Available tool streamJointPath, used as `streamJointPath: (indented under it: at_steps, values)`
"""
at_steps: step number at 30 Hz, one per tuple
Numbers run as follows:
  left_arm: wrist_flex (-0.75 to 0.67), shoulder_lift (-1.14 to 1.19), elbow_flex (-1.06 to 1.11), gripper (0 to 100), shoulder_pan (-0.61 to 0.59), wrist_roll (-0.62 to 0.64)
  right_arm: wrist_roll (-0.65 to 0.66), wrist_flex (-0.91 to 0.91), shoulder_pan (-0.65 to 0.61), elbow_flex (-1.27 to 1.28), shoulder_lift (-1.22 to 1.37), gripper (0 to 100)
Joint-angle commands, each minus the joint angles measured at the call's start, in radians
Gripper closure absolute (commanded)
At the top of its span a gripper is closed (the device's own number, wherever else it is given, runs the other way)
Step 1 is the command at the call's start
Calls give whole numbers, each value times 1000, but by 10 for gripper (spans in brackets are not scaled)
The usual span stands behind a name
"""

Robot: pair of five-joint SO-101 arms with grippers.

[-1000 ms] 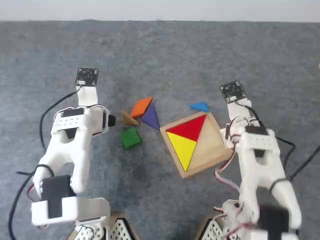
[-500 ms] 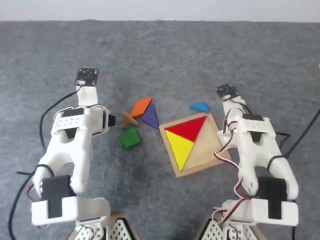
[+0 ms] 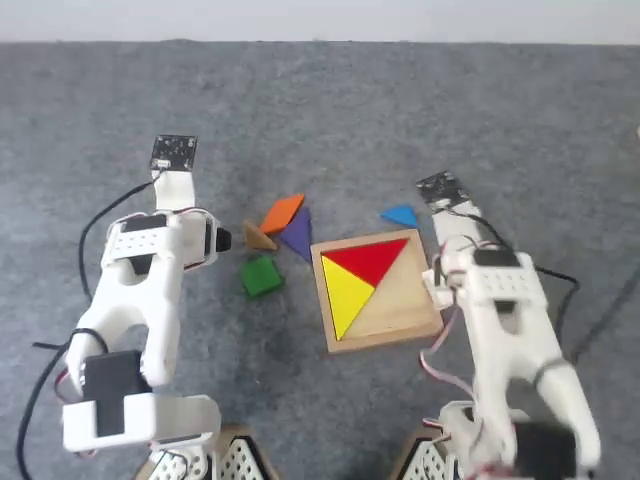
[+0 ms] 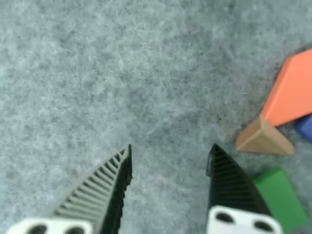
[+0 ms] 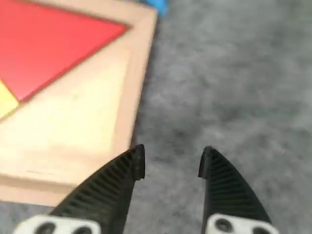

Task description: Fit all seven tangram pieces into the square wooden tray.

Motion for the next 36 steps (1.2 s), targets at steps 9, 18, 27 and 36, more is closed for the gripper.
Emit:
streamJointPath:
  at_steps: [9,18,27,36]
  values:
    - [390,34,-519,753,206,-8,-34,61,196,175,-326,812]
    - [407,382,-769,754,368,-8,-41,-97,255,269,-318,812]
    - [422,539,-843,754,381,-11,-41,-105,255,270,-318,813]
    - [427,611,-849,754,347,-14,-43,-107,255,272,-318,814]
